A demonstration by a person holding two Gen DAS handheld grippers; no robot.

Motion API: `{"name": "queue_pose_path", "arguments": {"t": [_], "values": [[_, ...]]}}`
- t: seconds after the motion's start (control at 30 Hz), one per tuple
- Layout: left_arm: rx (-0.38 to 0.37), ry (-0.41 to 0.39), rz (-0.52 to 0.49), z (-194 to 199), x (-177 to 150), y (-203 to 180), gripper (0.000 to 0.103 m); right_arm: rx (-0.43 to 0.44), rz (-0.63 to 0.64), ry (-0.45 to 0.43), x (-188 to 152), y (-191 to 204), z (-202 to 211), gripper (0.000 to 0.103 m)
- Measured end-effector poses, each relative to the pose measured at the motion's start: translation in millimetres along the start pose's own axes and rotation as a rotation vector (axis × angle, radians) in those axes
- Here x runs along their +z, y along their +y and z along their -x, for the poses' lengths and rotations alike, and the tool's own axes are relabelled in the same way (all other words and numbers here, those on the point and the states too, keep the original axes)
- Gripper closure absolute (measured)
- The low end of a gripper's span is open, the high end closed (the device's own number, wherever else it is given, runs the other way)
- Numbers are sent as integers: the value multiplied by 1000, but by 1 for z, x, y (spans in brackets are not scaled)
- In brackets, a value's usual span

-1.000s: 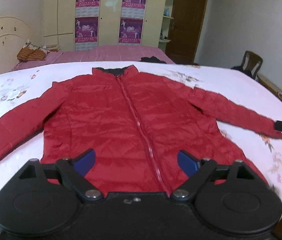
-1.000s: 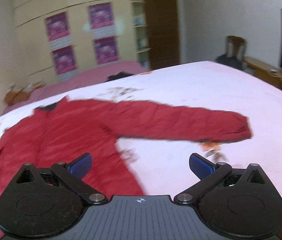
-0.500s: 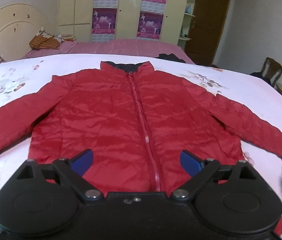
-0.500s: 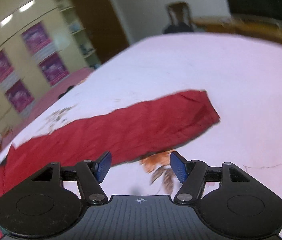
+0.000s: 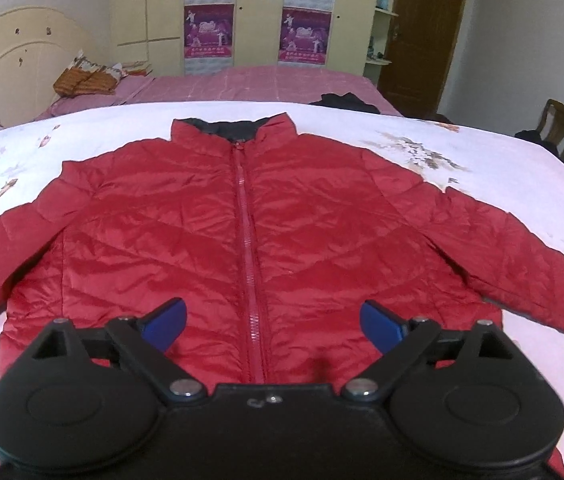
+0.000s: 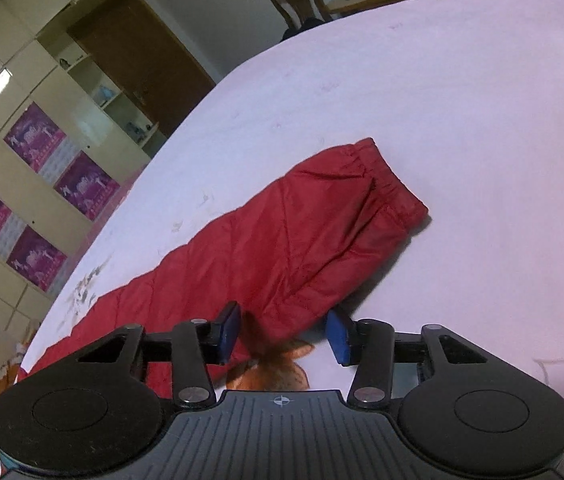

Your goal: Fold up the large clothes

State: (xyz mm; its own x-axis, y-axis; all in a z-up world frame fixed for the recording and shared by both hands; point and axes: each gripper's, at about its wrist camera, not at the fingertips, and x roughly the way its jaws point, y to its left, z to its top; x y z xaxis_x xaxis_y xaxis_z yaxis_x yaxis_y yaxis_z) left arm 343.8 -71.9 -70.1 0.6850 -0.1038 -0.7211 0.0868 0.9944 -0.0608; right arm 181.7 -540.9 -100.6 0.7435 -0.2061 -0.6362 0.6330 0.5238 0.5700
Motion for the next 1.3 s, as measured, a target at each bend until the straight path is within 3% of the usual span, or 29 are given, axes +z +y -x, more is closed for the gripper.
{"name": "queue_pose_path", "arguments": {"t": [0.07,0.1,0.17,0.27,0.5,0.7,0.87,0.97,1.13,1.2,1.27,1.3], "values": [[5,8,9,-3,0,3,12,-7,17,1,2,2,-4,95],[4,13,11,-4,0,5,15,-4,29,-2,4,6,-4,97],[12,22,3,-6,0,9,19,-15,97,-32,3,26,-5,99],[19,27,17,-8,0,16,23,35,234,-75,3,66,0,99],[38,20,61,-8,7,36,28,254,556,-45,-42,182,4,99],[29,29,120,-2,11,61,28,460,780,102,-119,264,-3,99],[21,11,182,9,11,80,28,608,948,241,-184,303,-9,99],[20,5,209,14,10,94,27,667,1006,330,-222,317,-6,99],[-21,13,231,13,9,115,21,688,1081,445,-271,338,-19,99],[-44,19,227,10,11,120,15,659,1146,455,-290,344,-17,95],[-61,14,221,7,12,123,12,664,1175,427,-297,346,-13,54],[-76,13,216,5,14,123,12,677,1165,409,-296,347,-9,49]]}}
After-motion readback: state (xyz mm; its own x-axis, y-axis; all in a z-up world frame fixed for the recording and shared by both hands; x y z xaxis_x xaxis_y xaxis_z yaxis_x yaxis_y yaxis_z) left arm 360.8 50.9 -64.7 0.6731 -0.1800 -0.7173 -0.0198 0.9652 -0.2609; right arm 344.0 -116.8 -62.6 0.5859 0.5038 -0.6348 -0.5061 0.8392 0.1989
